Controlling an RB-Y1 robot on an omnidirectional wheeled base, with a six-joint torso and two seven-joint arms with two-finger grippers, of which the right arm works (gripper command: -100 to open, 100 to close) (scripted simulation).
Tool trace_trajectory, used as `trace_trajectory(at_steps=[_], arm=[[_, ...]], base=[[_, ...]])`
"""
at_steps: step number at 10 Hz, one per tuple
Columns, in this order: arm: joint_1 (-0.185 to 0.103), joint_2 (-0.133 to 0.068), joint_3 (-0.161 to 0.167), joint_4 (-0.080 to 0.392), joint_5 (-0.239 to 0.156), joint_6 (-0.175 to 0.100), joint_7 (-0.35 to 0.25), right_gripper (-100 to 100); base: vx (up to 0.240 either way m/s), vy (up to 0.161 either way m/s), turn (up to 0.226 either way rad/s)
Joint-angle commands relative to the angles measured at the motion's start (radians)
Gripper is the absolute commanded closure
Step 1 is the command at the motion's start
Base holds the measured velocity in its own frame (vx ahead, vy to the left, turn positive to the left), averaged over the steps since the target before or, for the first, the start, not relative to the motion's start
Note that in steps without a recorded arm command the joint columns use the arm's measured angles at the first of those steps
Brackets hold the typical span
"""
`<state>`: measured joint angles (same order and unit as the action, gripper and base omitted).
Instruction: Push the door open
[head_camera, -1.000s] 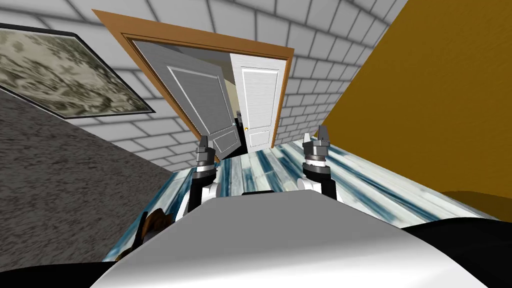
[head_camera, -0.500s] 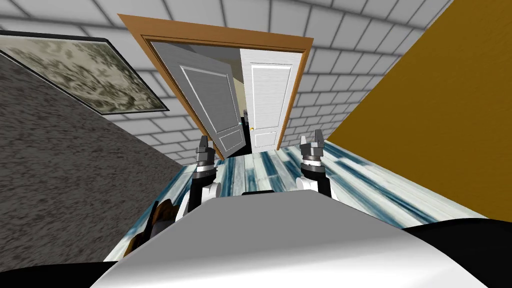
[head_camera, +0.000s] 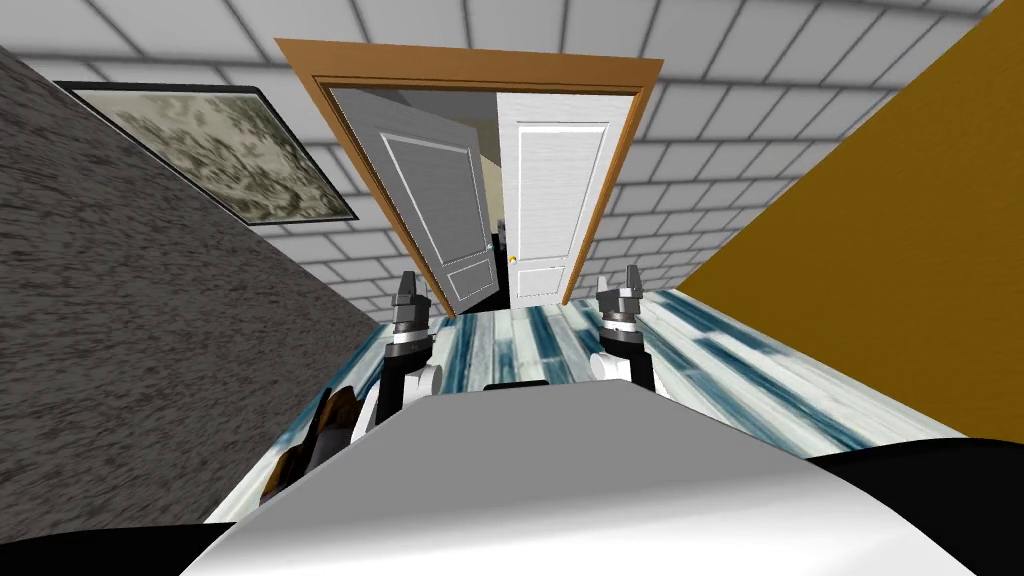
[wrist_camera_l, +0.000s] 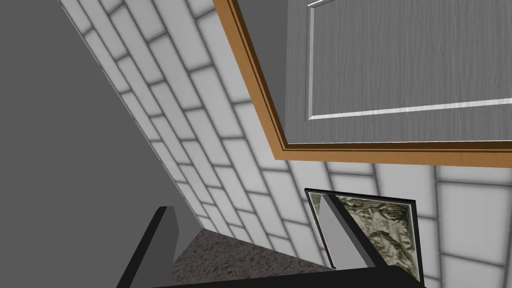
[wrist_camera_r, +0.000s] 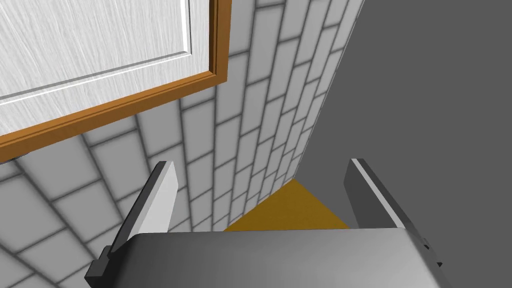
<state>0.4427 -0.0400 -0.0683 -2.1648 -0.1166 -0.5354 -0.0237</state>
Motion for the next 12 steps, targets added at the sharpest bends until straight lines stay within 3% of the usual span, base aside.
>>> trace_trajectory(at_steps=[1,12], arm=[[-0.009,-0.008,-0.007,0.033,-0.018,-0.014,-0.024,-100],[-0.095,-0.04,-0.058,0.283,-0.157,-0.096,-0.195,-100]], base=[[0.079,-0.028,0.15],[0.089,-0.032,0.185]])
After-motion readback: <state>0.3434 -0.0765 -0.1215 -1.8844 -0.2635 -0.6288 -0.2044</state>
